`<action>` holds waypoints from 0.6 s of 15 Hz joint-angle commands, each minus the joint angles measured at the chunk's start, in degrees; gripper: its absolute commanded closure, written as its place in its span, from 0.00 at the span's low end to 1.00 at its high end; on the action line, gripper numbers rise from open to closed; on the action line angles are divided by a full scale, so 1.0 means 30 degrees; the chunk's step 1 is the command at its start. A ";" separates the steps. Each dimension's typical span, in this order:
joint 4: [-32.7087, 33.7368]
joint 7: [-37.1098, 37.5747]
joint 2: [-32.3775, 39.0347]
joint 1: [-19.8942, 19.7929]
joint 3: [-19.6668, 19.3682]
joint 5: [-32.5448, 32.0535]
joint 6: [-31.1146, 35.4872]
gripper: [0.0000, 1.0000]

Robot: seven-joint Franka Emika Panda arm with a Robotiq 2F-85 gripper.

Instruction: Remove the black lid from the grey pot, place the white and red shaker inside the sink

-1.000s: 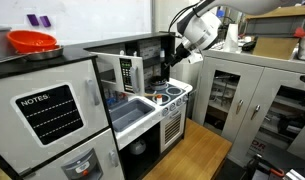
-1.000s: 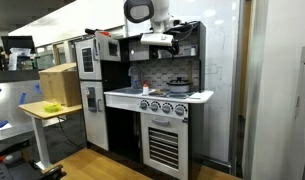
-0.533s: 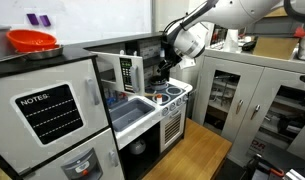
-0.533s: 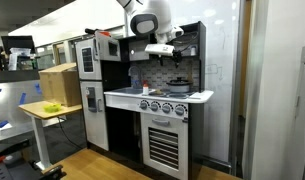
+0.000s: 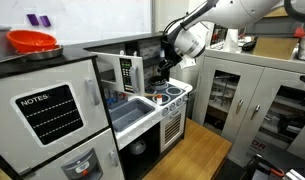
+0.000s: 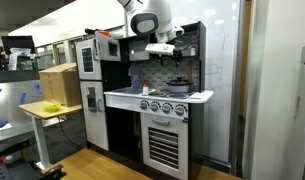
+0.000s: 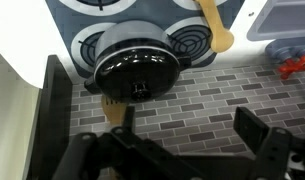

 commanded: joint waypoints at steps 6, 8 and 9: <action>-0.0539 -0.1388 0.0751 -0.0008 -0.0001 -0.0130 0.0850 0.00; -0.0550 -0.1798 0.1169 0.0140 -0.0099 -0.0298 0.1379 0.00; -0.0532 -0.1958 0.1363 0.0208 -0.0147 -0.0405 0.1654 0.00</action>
